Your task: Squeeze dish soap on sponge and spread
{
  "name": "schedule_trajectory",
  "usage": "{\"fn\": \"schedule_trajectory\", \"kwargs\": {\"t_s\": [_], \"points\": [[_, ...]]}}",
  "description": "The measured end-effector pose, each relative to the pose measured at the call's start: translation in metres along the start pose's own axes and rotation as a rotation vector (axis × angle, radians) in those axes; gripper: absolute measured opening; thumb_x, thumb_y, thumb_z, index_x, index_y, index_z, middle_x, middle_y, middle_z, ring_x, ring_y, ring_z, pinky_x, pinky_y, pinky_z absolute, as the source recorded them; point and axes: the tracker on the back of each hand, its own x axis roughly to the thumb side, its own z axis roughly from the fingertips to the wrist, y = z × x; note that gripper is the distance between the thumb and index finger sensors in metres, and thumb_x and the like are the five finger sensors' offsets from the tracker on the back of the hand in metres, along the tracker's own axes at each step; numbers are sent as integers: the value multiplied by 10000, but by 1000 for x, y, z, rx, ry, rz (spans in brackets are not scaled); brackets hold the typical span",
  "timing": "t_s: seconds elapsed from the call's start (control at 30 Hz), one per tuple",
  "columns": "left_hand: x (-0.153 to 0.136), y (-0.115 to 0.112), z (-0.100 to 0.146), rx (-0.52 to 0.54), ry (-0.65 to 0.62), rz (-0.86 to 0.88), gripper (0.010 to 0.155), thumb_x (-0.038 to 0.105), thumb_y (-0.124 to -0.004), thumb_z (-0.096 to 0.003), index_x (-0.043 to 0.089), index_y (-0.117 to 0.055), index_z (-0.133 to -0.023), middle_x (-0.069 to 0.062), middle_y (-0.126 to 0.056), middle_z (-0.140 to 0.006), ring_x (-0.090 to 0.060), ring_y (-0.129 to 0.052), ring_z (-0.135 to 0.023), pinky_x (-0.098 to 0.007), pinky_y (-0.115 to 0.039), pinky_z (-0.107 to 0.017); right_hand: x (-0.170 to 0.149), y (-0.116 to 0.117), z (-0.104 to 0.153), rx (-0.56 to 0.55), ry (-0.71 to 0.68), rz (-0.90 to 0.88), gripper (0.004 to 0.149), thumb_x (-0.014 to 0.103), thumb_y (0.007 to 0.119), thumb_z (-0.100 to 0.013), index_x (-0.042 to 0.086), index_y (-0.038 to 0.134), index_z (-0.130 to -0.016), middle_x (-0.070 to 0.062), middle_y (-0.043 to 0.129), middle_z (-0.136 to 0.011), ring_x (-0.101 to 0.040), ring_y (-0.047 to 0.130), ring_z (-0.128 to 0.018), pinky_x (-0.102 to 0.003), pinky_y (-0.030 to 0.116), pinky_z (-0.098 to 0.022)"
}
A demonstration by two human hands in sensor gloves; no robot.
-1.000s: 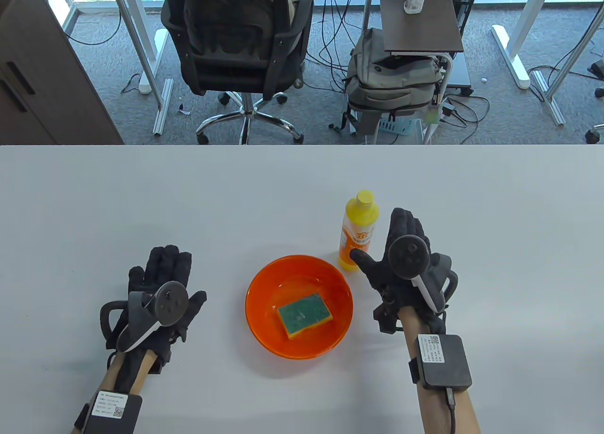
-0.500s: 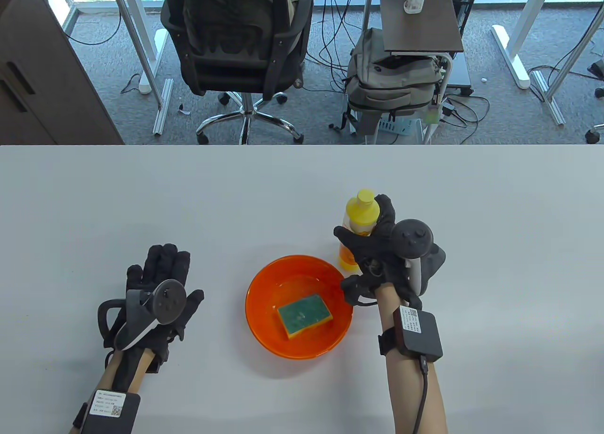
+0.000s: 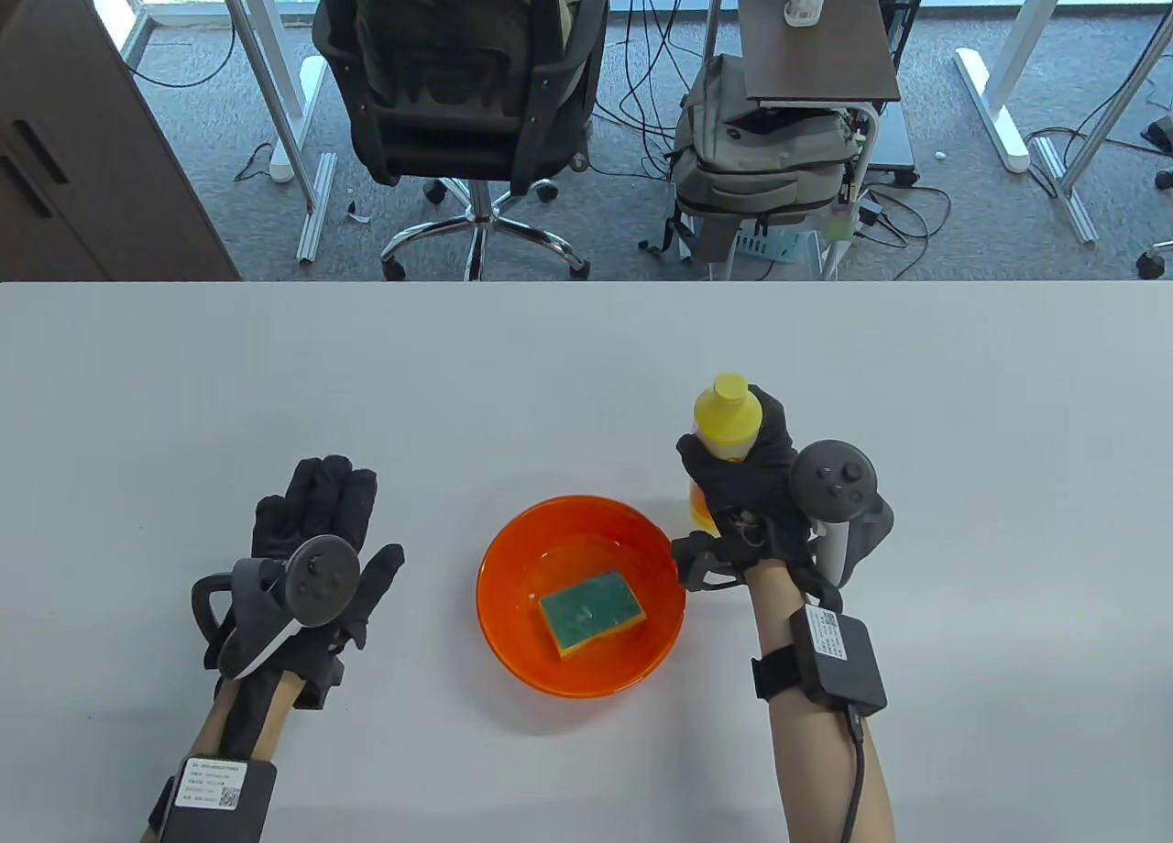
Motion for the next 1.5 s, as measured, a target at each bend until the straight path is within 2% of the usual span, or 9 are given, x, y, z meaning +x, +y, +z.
{"fn": "schedule_trajectory", "kwargs": {"t_s": [0.3, 0.47, 0.6, 0.7, 0.87, 1.13, 1.23, 1.33, 1.5], "points": [[37, 52, 1, 47, -149, 371, 779, 651, -736, -384, 348, -525, -1070, 43, -507, -1192, -254, -570, -1162, -572, -554, -844, 33, -36, 36, 8, -236, 48, 802, 559, 1024, -258, 471, 544, -894, 158, 756, -901, -171, 886, -818, -476, 729, -726], [74, 82, -2, 49, -260, 568, 746, 642, -768, -384, 334, -592, -1040, 32, -614, -1130, -257, -693, -1075, -546, -652, -787, 54, -31, 61, 10, -388, 162, 805, 550, 1028, -258, 438, 559, -903, 131, 769, -894, -196, 896, -794, -478, 742, -700], [102, 92, -1, 6, -344, 699, 746, 636, -802, -384, 310, -618, -1029, -1, -610, -1090, -286, -683, -1039, -545, -661, -757, 68, -19, 79, 36, -506, 259, 803, 542, 1031, -247, 427, 578, -901, 120, 784, -886, -207, 908, -777, -480, 752, -686], [116, 90, -1, -66, -394, 737, 761, 642, -820, -383, 279, -629, -1024, -65, -632, -1063, -314, -713, -998, -549, -690, -718, 76, -9, 92, 58, -582, 333, 805, 543, 1032, -235, 427, 589, -897, 119, 796, -879, -206, 920, -766, -477, 761, -680], [122, 77, -3, -184, -428, 725, 774, 648, -865, -373, 245, -645, -995, -74, -690, -1004, -333, -794, -918, -547, -752, -651, 84, 8, 106, 86, -666, 433, 806, 540, 1032, -229, 420, 597, -897, 114, 804, -874, -209, 927, -757, -477, 767, -673], [120, 65, -10, -246, -407, 802, 673, 587, -910, -356, 219, -737, -891, -92, -822, -848, -276, -946, -701, -485, -846, -534, 89, 14, 115, 104, -729, 525, 800, 541, 1033, -221, 427, 609, -890, 118, 815, -868, -203, 937, -748, -471, 773, -672], [120, 58, -11, -259, -385, 857, 660, 562, -917, -354, 215, -747, -889, -108, -831, -832, -273, -955, -671, -475, -854, -516, 89, 14, 115, 102, -735, 555, 799, 544, 1031, -221, 423, 612, -890, 115, 819, -866, -202, 941, -743, -469, 778, -667], [120, 54, -13, -260, -382, 835, 649, 558, -914, -354, 213, -758, -882, -61, -844, -819, -264, -961, -648, -463, -861, -504, 86, 16, 114, 114, -723, 567, 798, 544, 1032, -219, 421, 618, -890, 111, 823, -864, -202, 944, -740, -469, 780, -665], [120, 52, -13, -247, -351, 836, 650, 548, -918, -360, 211, -747, -889, -89, -826, -835, -284, -933, -688, -485, -833, -540, 84, 17, 112, 117, -705, 581, 796, 547, 1032, -218, 415, 626, -890, 109, 832, -857, -202, 952, -730, -463, 789, -659]]}}
